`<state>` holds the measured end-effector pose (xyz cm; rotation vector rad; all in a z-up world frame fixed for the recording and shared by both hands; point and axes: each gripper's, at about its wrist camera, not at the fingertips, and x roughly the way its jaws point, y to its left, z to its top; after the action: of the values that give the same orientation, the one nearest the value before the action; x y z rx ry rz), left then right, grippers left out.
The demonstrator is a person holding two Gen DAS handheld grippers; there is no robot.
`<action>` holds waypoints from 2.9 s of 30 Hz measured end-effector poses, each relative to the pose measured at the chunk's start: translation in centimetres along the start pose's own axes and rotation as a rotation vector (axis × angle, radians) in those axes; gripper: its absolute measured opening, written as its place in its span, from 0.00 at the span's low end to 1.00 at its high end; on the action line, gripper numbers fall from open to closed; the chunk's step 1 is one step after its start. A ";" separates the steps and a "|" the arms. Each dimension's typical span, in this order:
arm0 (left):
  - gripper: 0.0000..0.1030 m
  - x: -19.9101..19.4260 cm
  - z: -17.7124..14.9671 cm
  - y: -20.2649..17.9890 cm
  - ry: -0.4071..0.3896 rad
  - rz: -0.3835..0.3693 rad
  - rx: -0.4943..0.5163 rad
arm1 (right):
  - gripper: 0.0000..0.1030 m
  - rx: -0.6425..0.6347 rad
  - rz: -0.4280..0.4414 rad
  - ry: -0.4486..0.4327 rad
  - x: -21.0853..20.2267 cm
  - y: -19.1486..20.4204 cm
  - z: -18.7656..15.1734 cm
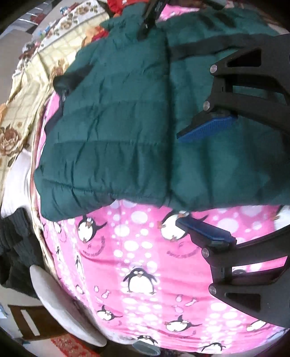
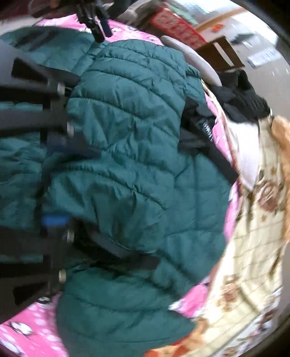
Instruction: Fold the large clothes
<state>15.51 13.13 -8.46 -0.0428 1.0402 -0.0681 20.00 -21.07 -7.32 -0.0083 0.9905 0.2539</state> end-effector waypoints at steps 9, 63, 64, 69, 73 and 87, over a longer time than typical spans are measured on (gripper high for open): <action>0.68 2.2 1.3 3.4 -0.001 0.001 -0.153 | 0.16 -0.138 -0.085 -0.259 -4.3 3.6 3.6; 0.69 -1.2 3.7 -8.3 -0.113 -0.096 -0.006 | 0.71 -0.062 -0.119 -0.039 -2.0 4.8 0.0; 0.69 -1.5 3.5 -8.7 -0.113 -0.103 -0.002 | 0.71 -0.059 -0.117 -0.042 -2.4 4.7 -0.3; 0.69 -1.5 2.5 -9.7 -0.103 -0.102 -0.001 | 0.71 -0.050 -0.128 -0.043 -3.7 4.0 -1.7; 0.69 -0.8 1.7 -10.4 -0.084 -0.086 -0.007 | 0.71 -0.037 -0.153 -0.025 -3.7 3.2 -2.7; 0.69 -2.0 0.1 -12.7 -0.115 -0.104 0.000 | 0.80 0.018 -0.146 -0.054 -6.1 1.1 -4.5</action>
<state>14.12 0.65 -5.80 -0.1000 0.9225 -0.1583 12.87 -21.79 -4.67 -0.0575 0.9333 0.1107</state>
